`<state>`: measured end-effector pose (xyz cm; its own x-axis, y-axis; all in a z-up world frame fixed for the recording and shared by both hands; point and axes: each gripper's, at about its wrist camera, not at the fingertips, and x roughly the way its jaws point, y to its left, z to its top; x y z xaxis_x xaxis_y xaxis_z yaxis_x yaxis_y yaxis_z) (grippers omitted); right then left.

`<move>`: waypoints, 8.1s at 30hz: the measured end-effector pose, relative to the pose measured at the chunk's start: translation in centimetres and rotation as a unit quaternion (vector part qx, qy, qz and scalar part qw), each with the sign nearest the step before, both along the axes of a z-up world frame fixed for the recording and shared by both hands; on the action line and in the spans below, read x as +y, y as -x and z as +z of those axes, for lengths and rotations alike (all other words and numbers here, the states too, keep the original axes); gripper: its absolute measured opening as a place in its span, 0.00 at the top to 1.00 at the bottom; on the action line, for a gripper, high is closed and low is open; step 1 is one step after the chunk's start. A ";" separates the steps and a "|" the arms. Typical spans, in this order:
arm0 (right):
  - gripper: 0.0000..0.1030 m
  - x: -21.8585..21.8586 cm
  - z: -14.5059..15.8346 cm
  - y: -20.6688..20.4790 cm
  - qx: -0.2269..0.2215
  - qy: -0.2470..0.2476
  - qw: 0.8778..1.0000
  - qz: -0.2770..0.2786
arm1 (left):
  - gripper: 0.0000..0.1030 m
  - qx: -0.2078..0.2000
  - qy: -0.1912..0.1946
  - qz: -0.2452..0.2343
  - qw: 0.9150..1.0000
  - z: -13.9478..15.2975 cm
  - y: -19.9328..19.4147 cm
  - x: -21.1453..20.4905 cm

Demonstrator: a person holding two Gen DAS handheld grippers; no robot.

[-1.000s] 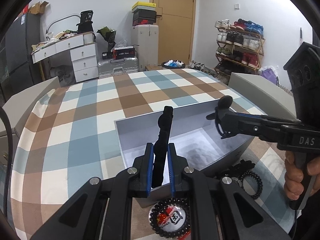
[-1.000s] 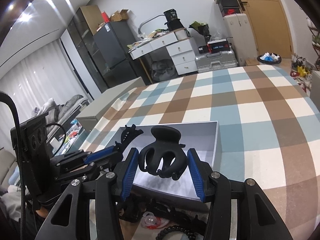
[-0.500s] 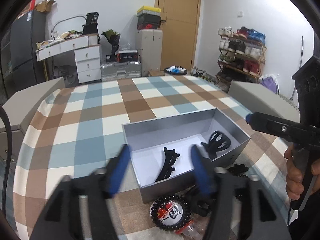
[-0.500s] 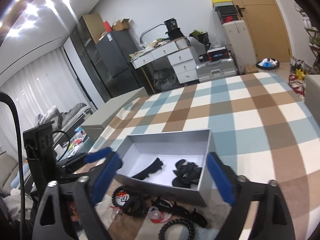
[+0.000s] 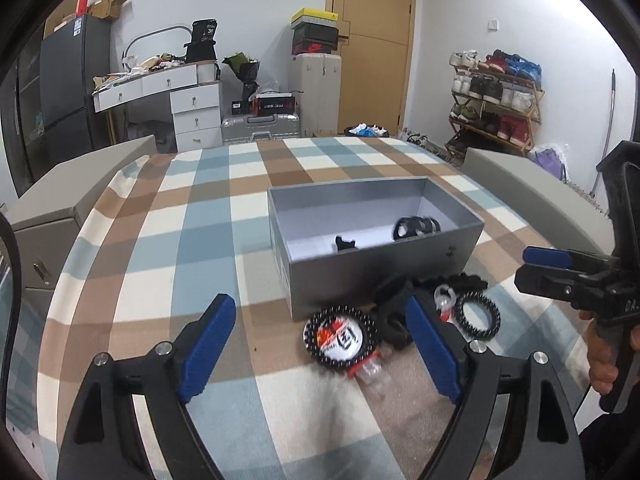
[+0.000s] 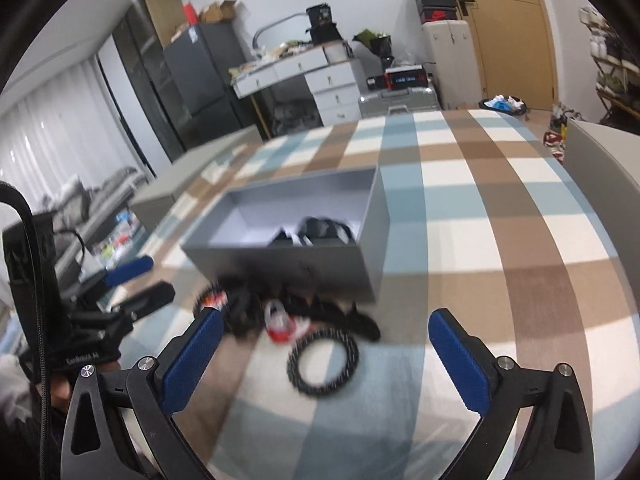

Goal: Organize jewelry
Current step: 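Lower the right gripper onto the black coil hair tie and close, then lift the coil tie with the right gripper while the left gripper grasps the clear red-based item, then carry the coil tie and the clear item over the grey box, then open both grippers to drop the items into the grey box, then move the right gripper onto the red-based clear item and close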

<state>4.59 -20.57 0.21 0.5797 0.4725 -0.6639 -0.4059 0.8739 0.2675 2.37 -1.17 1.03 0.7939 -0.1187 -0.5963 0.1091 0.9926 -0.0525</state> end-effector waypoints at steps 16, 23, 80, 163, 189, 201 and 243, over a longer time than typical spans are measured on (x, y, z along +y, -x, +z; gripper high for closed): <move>0.11 2.1 -3.4 0.9 0.031 0.101 0.994 0.041 | 0.19 0.037 0.021 -0.010 0.999 -2.1 0.2 1.0; 0.18 3.0 -3.6 1.2 0.019 0.132 0.990 0.049 | 0.19 0.043 0.002 -0.016 0.999 -2.3 0.4 0.2; 0.68 3.0 -0.6 3.1 -0.060 0.074 0.992 0.084 | 0.21 0.079 -0.003 -0.075 0.994 -2.4 0.7 -1.6; 0.68 1.9 4.1 -5.2 -0.058 -0.087 0.994 0.023 | 0.77 -0.030 0.003 -0.030 0.999 1.7 -4.7 0.5; 0.67 1.3 2.2 -6.3 -0.022 -0.097 0.995 -0.015 | 0.77 -0.015 -0.019 -0.028 0.999 0.7 -5.0 -0.2; 0.54 0.9 2.7 -6.2 -0.029 -0.093 0.995 -0.029 | 0.77 -0.016 -0.012 -0.027 0.999 0.9 -4.8 -0.1; 0.00 -0.6 -1.0 -1.8 0.026 0.019 0.999 -0.024 | 0.17 0.035 -0.002 -0.022 0.999 -1.2 -0.3 0.9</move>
